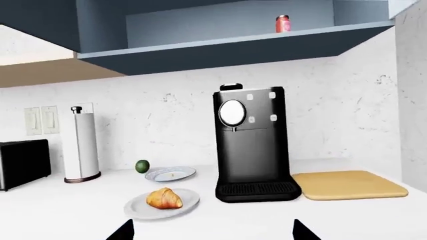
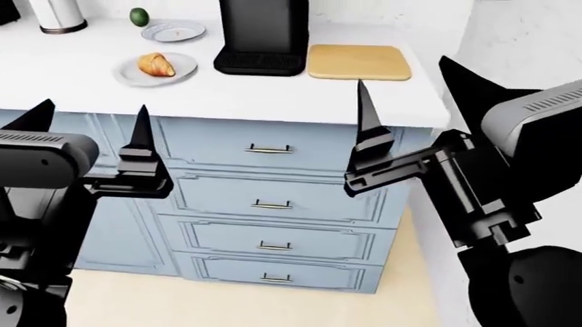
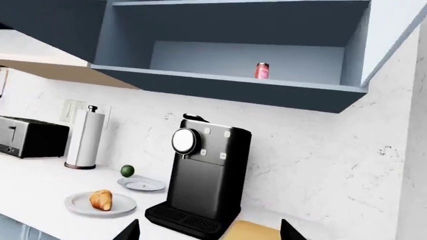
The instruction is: From the different types of pastries on the counter, select a croissant and place it on the cutting board. Then retrieve a jar of jam from the cabinet and place it alongside the croissant on the cutting board.
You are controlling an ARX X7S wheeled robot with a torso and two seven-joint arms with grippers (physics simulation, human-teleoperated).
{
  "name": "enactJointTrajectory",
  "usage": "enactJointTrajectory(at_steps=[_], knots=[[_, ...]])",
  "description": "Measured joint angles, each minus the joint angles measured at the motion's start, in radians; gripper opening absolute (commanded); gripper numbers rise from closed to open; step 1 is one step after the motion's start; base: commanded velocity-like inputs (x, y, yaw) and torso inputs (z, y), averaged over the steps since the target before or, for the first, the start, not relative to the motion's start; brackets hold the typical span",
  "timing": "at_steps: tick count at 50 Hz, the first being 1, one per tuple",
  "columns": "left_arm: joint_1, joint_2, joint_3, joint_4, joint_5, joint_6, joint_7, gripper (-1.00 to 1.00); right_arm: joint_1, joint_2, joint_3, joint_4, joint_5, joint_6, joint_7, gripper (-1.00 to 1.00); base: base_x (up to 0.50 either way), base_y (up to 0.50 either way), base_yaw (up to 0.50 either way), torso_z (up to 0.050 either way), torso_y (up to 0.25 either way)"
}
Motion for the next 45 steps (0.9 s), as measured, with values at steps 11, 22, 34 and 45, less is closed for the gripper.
enactJointTrajectory(at_steps=[11, 22, 34, 45], knots=[[0.008, -0.028, 0.001, -0.003, -0.044, 0.015, -0.034, 1.00, 0.014, 0.008, -0.025, 0.004, 0.066, 0.017, -0.008, 1.00, 0.37, 0.34, 0.00, 0.000, 0.001], [0.030, -0.048, 0.017, -0.013, -0.053, 0.048, -0.052, 1.00, 0.031, -0.002, -0.011, 0.008, 0.134, 0.043, -0.014, 1.00, 0.40, 0.29, 0.00, 0.000, 0.000], [0.037, -0.066, 0.018, -0.015, -0.080, 0.061, -0.074, 1.00, 0.084, -0.032, 0.013, 0.006, 0.226, 0.117, 0.001, 1.00, 0.41, 0.28, 0.00, 0.000, 0.001], [0.033, -0.083, 0.012, -0.016, -0.111, 0.063, -0.098, 1.00, 0.159, -0.071, 0.037, 0.003, 0.325, 0.222, 0.032, 1.00, 0.41, 0.28, 0.00, 0.000, 0.001]])
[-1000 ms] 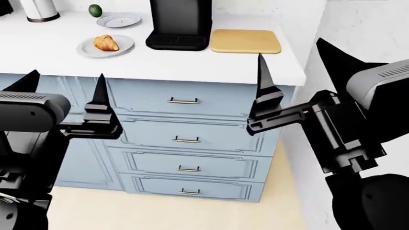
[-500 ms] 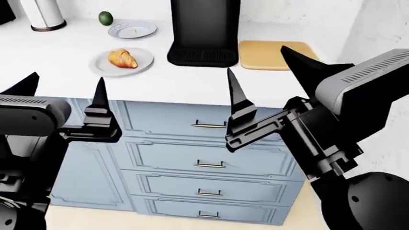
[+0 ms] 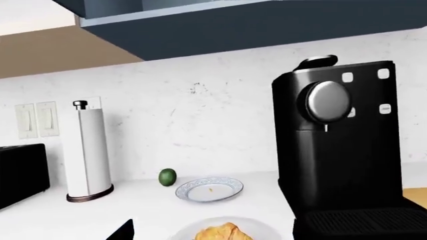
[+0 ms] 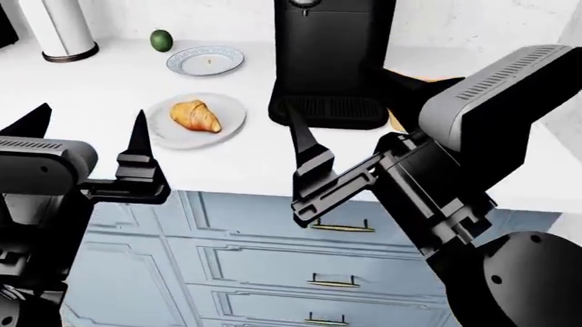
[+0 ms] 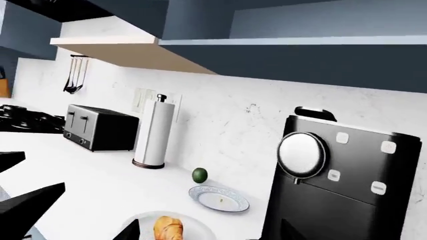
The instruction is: From the different types of pastries on the counter, select a croissant and place it on the cutting board. Then retrieve a jar of jam from the cabinet and place it alongside the croissant on the cutting board.
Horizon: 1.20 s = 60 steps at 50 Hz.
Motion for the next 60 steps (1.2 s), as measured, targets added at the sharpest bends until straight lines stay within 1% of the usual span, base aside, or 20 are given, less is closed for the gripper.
enactJointTrajectory(at_steps=[7, 19, 29, 37, 43, 48, 53, 60], knots=[[-0.008, -0.012, -0.018, 0.005, -0.036, -0.011, -0.019, 1.00, 0.054, -0.026, 0.016, 0.012, 0.089, 0.070, 0.045, 1.00, 0.41, 0.28, 0.00, 0.000, 0.001], [-0.030, -0.038, -0.057, 0.015, -0.116, -0.036, -0.062, 1.00, 0.124, -0.031, 0.019, 0.072, 0.334, 0.113, 0.219, 1.00, 0.41, 0.29, 0.00, 0.000, 0.001], [-0.061, -0.066, -0.093, 0.020, -0.208, -0.062, -0.116, 1.00, 0.177, -0.022, -0.015, 0.153, 0.570, 0.120, 0.419, 1.00, 0.40, 0.27, 0.00, 0.000, 0.001], [-0.074, -0.088, -0.107, 0.020, -0.264, -0.066, -0.153, 1.00, 0.213, -0.012, -0.083, 0.243, 0.720, 0.105, 0.573, 1.00, 0.02, 0.00, 0.00, 0.000, 0.000], [-0.072, -0.102, -0.110, 0.019, -0.285, -0.057, -0.169, 1.00, 0.245, -0.009, -0.154, 0.330, 0.764, 0.104, 0.636, 1.00, 0.00, 0.00, 0.00, 0.000, 0.000], [-0.066, -0.115, -0.115, 0.018, -0.300, -0.047, -0.178, 1.00, 0.286, -0.005, -0.223, 0.420, 0.762, 0.106, 0.657, 1.00, 0.00, 0.00, 0.00, 0.000, 0.000], [-0.054, -0.128, -0.127, 0.015, -0.308, -0.031, -0.181, 1.00, 0.329, 0.002, -0.294, 0.509, 0.733, 0.102, 0.644, 1.00, 0.00, 0.00, 0.00, 0.000, 0.000], [-0.029, -0.141, -0.129, 0.009, -0.292, -0.002, -0.170, 1.00, 0.387, 0.014, -0.403, 0.621, 0.666, 0.092, 0.585, 1.00, 0.00, 0.00, 0.00, 0.000, 0.000]])
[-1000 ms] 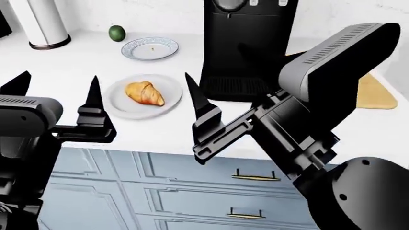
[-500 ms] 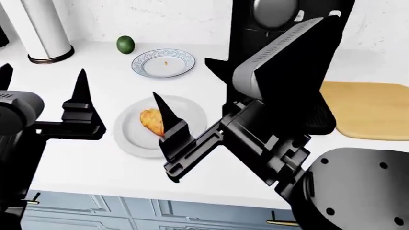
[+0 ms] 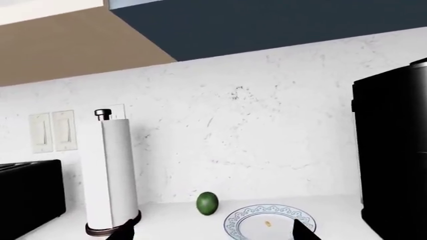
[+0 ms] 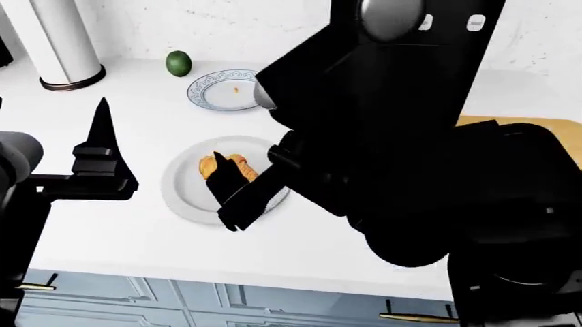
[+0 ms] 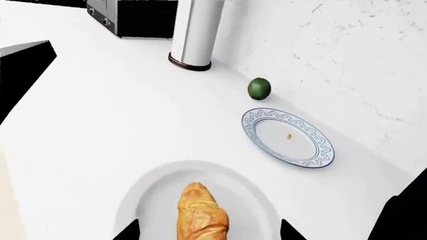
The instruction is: From the different types of pastries on the counter, select a croissant and place it on the cutting board. Then retrieve a jar of jam from the cabinet and place it alongside the croissant on the cutting board.
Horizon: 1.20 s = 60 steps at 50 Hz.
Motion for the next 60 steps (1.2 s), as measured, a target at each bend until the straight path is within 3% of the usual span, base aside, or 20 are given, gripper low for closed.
enactJointTrajectory(at_steps=[32, 60], knots=[[0.085, -0.035, 0.020, -0.026, 0.071, 0.102, 0.038, 1.00, 0.088, -0.028, -0.340, 0.310, -0.256, -0.173, -0.238, 1.00, 0.00, 0.00, 0.00, 0.000, 0.000], [0.144, -0.050, 0.037, -0.052, 0.130, 0.172, 0.070, 1.00, 0.048, -0.033, -0.502, 0.443, -0.414, -0.349, -0.369, 1.00, 0.00, 0.00, 0.00, 0.000, 0.000]])
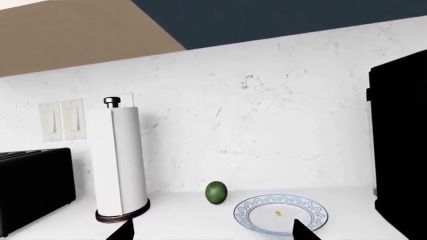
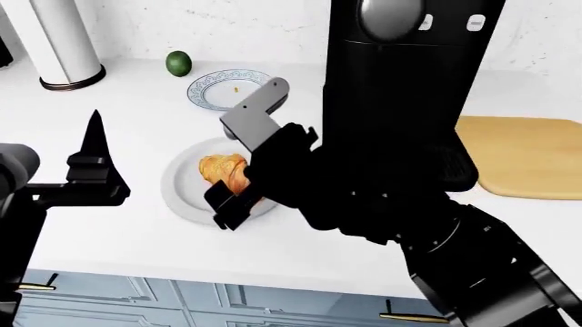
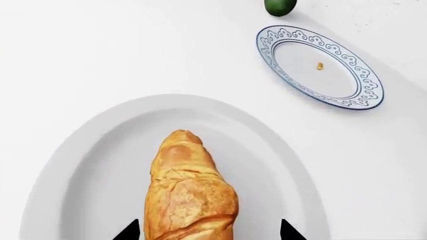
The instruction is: From the different types of pastries on the counter, select a croissant and place it on the cutting board. Then retrieve a jar of jam from the cabinet and place it alongside the croissant on the cutting board.
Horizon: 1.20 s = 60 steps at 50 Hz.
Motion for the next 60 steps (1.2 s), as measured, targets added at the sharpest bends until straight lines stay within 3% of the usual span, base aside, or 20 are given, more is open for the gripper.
enactJointTrajectory(at_steps=[17, 18, 31, 40, 60], knots=[[0.033, -0.006, 0.004, -0.011, 0.025, 0.035, 0.015, 1.00, -0.011, -0.011, -0.064, 0.061, -0.044, -0.063, -0.033, 1.00, 0.00, 0.00, 0.00, 0.000, 0.000], [0.035, -0.007, 0.004, -0.011, 0.026, 0.036, 0.016, 1.00, -0.010, -0.012, -0.066, 0.063, -0.045, -0.066, -0.034, -1.00, 0.00, 0.00, 0.00, 0.000, 0.000], [0.045, -0.012, 0.007, -0.015, 0.029, 0.049, 0.015, 1.00, 0.006, -0.001, -0.073, 0.042, -0.034, -0.062, -0.011, -1.00, 0.00, 0.00, 0.00, 0.000, 0.000], [0.044, -0.015, 0.010, -0.014, 0.021, 0.050, 0.006, 1.00, 0.039, 0.036, -0.006, -0.051, 0.028, -0.033, 0.047, -1.00, 0.00, 0.00, 0.00, 0.000, 0.000], [0.009, -0.022, 0.036, -0.007, -0.008, 0.032, -0.037, 1.00, -0.040, 0.257, 0.222, -0.466, 0.293, 0.010, 0.237, -1.00, -0.09, -0.15, 0.00, 0.000, 0.000]])
